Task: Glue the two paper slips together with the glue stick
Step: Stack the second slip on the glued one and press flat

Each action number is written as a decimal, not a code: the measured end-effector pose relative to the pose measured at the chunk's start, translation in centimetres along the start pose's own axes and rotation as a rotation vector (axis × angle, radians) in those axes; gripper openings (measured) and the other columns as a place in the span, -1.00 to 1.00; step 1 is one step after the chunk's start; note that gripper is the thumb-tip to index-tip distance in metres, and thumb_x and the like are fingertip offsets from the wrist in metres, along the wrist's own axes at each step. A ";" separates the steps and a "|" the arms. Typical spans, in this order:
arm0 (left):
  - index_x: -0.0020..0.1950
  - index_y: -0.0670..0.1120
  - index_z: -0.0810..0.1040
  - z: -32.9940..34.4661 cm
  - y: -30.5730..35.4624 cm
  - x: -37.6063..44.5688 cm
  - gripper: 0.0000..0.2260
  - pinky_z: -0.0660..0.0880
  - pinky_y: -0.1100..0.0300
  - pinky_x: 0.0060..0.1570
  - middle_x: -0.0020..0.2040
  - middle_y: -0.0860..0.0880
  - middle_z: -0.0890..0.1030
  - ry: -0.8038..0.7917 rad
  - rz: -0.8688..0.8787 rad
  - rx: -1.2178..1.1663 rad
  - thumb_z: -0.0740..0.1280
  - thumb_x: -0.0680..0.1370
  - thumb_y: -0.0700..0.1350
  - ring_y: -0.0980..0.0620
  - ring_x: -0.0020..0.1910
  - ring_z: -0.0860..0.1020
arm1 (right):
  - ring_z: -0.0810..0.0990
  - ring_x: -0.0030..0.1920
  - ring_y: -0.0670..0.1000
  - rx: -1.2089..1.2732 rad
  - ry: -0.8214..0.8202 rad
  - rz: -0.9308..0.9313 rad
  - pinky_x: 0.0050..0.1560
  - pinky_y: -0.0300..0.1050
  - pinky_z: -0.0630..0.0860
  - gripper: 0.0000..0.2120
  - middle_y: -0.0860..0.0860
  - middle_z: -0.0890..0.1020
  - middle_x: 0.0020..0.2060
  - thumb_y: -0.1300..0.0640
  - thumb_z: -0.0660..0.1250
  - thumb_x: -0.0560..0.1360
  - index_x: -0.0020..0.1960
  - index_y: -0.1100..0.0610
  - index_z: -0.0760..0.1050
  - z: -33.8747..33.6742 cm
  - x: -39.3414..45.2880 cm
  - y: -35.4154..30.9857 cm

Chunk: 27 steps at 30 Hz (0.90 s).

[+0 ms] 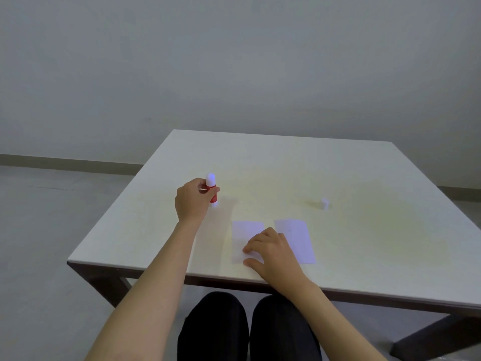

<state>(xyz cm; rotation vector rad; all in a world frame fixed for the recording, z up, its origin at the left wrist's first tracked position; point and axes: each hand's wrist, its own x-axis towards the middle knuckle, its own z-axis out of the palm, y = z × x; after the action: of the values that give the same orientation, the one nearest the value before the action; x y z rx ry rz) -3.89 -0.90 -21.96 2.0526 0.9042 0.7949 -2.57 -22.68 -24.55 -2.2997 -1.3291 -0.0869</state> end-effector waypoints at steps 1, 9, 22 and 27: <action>-0.23 0.01 0.59 0.1 -0.1 0.0 -0.90 0.37 0.26 -0.36 -0.43 0.10 0.65 -0.003 -0.004 0.000 0.39 0.42 0.01 0.10 -0.25 0.58 | 0.43 0.15 0.04 -0.003 0.009 -0.013 0.05 -0.20 0.23 -0.76 -0.07 0.65 0.05 0.04 0.33 0.49 0.10 0.10 0.61 0.0 -0.1 0.0; 0.43 -0.06 0.33 -0.4 0.8 -1.7 -0.32 0.32 -0.02 0.26 0.37 -0.07 0.41 0.244 0.097 0.008 0.47 0.39 0.11 -0.07 0.36 0.36 | 0.65 -0.21 0.08 -0.080 0.182 -0.127 -0.19 -0.17 0.51 -0.84 -0.10 0.67 -0.36 0.23 0.61 0.19 -0.31 0.09 0.65 -0.4 -0.3 -0.6; 0.00 -0.15 0.62 2.9 6.5 -13.7 -0.74 0.59 0.18 -0.16 -0.14 -0.08 0.74 -0.568 -0.601 -0.882 0.28 0.57 0.03 0.01 -0.18 0.72 | 0.60 -0.23 -0.13 1.027 0.664 0.597 -0.04 -0.14 0.52 -0.82 -0.18 0.70 -0.28 0.17 0.39 0.48 -0.18 -0.10 0.64 -5.9 0.7 -0.7; 0.01 -0.21 0.62 3.6 7.8 -12.6 -0.87 0.58 0.27 -0.23 -0.08 -0.12 0.71 -0.429 -0.590 -0.976 0.41 0.48 -0.23 0.02 -0.17 0.71 | 0.64 -0.21 -0.07 1.099 0.727 0.655 -0.09 -0.09 0.54 -0.83 -0.13 0.71 -0.30 0.22 0.33 0.51 -0.15 0.00 0.64 -5.9 -0.2 0.0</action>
<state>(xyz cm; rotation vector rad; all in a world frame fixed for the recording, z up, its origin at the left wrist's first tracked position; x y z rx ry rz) -5.61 -16.01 -20.43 0.9574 0.6241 0.3214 -1.63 -25.38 -19.38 -1.3824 -0.0989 0.0281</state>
